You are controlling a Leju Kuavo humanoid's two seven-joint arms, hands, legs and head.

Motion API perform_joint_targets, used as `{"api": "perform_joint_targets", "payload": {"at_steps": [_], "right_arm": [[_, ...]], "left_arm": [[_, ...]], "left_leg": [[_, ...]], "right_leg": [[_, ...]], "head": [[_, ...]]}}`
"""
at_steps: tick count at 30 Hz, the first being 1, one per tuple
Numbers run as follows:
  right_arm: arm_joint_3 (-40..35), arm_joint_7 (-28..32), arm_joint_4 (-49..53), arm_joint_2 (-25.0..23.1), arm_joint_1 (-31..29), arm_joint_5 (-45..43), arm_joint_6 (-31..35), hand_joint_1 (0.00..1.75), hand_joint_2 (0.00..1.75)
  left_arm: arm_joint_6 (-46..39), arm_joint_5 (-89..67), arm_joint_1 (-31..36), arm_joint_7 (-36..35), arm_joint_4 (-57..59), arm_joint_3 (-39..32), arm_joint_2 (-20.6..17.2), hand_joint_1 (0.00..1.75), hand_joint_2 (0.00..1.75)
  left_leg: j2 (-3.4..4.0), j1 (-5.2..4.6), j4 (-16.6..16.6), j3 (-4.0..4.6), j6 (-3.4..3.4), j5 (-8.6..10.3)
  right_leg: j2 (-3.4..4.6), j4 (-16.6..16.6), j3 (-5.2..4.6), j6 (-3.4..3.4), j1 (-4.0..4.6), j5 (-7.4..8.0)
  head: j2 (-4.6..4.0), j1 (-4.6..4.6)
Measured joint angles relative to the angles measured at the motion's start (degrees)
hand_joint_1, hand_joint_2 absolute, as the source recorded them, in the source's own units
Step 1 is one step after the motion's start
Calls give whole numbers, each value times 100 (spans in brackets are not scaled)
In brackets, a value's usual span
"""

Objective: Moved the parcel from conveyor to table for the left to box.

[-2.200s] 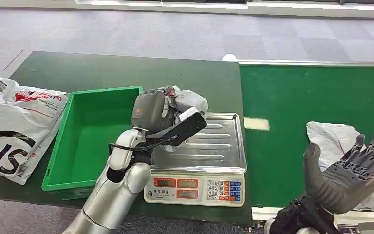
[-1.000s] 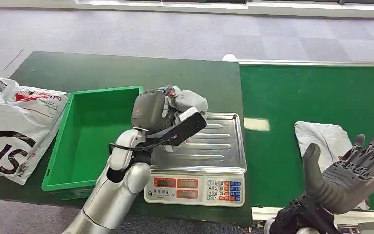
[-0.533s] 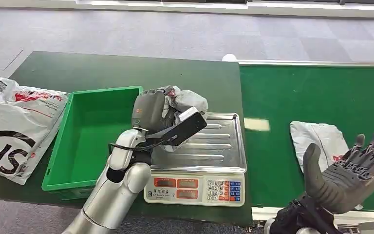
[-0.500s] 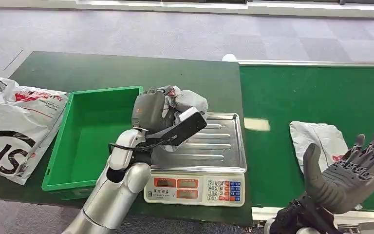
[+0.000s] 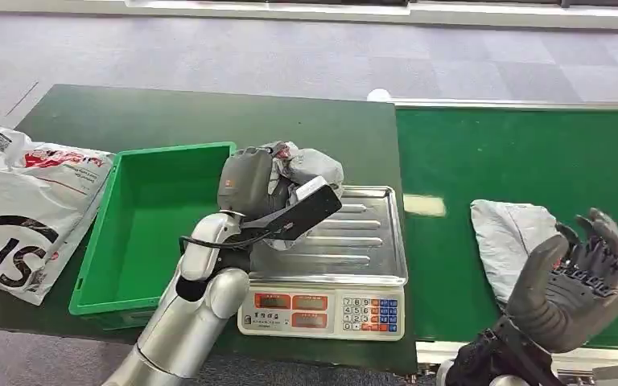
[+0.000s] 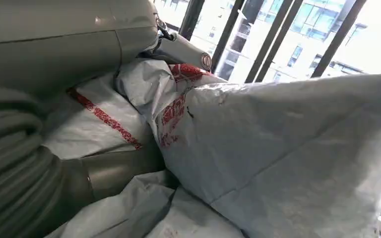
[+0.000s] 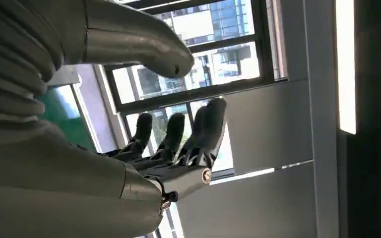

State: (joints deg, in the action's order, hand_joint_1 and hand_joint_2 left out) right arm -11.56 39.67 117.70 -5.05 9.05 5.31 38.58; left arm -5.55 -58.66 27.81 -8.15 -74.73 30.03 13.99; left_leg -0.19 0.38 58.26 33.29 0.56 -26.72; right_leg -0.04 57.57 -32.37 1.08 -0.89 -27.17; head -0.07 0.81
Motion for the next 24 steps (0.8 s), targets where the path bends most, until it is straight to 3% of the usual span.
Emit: {"api": "perform_joint_targets", "payload": {"at_steps": [1,24], "right_arm": [[0,0,2,-2,0,0,0,0,175],[0,0,0,0,0,0,0,0,175]], "left_arm": [[0,0,0,0,0,0,0,175,175],[0,0,0,0,-9,0,0,175,175]], "left_leg": [[0,0,0,0,0,0],[0,0,0,0,0,0]], "right_leg": [[0,0,0,0,0,0],[0,0,0,0,0,0]], "head": [[0,0],[0,0]]}}
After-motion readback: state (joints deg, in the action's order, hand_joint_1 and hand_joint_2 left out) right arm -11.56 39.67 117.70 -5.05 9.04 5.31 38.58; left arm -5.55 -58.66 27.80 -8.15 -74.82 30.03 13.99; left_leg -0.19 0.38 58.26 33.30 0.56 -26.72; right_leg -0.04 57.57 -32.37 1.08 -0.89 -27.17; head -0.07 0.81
